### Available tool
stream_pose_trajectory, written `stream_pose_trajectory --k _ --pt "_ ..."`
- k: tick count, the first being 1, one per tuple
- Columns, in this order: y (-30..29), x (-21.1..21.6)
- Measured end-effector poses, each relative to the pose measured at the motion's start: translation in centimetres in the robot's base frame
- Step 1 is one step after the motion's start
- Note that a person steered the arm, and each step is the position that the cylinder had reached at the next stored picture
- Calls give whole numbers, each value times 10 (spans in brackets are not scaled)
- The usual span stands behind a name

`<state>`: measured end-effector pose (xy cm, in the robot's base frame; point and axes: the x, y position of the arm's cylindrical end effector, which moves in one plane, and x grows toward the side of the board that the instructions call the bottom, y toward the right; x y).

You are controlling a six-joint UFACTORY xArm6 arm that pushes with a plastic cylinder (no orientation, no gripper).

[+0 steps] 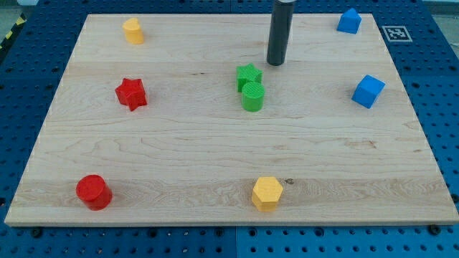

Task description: Move your arm to the left a bit

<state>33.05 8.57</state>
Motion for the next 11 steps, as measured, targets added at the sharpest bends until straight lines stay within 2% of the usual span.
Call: stream_pose_trajectory --k 3,4,6,7,9,10,11 --pt "9 0" --pt "39 0" --pt "38 0" --pt "6 -17" --pt "-7 -23" --pt "-54 -31" --pt "-63 -35"
